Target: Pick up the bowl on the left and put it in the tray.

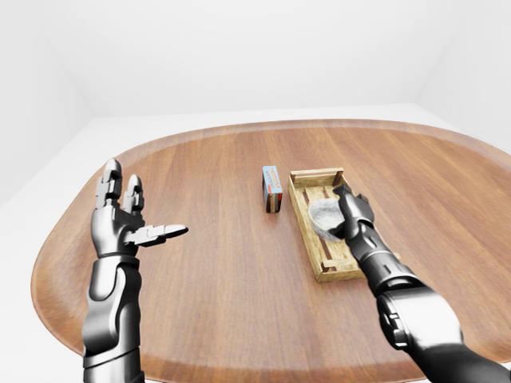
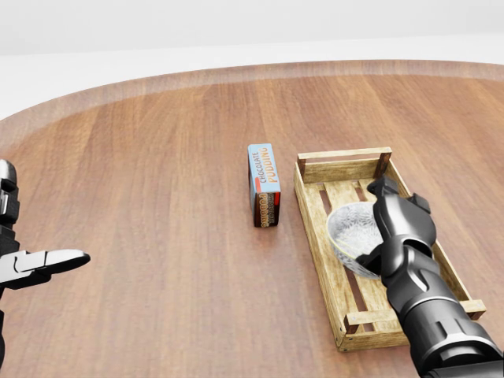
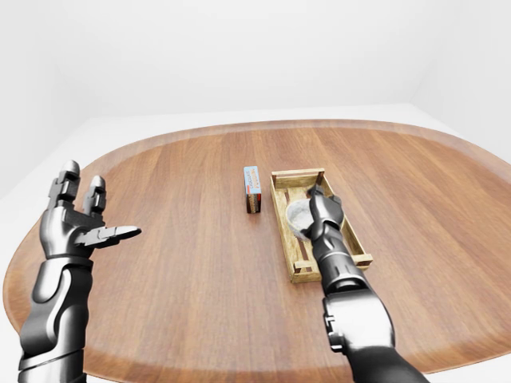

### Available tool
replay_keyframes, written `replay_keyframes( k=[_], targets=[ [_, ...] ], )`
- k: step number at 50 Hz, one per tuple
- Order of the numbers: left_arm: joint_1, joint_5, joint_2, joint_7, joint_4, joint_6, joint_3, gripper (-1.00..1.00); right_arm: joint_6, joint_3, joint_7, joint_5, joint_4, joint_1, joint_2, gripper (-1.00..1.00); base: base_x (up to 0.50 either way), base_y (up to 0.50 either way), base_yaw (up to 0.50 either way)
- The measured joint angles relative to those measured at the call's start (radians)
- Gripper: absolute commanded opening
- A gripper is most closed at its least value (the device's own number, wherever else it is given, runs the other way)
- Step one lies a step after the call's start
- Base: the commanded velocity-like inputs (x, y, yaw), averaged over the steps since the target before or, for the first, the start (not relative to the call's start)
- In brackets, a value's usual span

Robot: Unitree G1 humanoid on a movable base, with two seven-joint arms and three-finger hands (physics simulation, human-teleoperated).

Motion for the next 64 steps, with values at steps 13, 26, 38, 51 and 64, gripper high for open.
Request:
replay_keyframes(
  k=[13,26,38,51,64],
  targets=[
    [0.004,0.0,-0.002,0.0,-0.007,0.0,-0.002,1.0,0.0,0.001,0.009,-0.001,-0.004,0.008,0.011,1.0,0.0,0.0,0.0],
    [0.005,0.006,-0.006,-0.002,-0.003,0.0,-0.007,1.0,0.0,-0.013,0.065,0.036,-0.093,0.006,0.012,1.0,0.0,0.0,0.0],
    [0.009,0.009,-0.009,-0.004,-0.007,0.0,-0.01,1.0,0.0,-0.035,0.165,0.059,-0.293,0.01,0.0,1.0,0.0,0.0,0.0],
    [0.011,0.01,-0.01,-0.005,-0.008,0.0,-0.011,1.0,0.0,-0.068,0.314,0.078,-0.586,0.04,-0.011,1.0,0.0,0.0,0.0],
    [0.009,0.007,-0.007,-0.005,-0.012,0.0,-0.006,1.0,0.0,-0.087,0.472,0.116,-0.893,0.112,0.0,1.0,0.0,0.0,0.0]
  ],
)
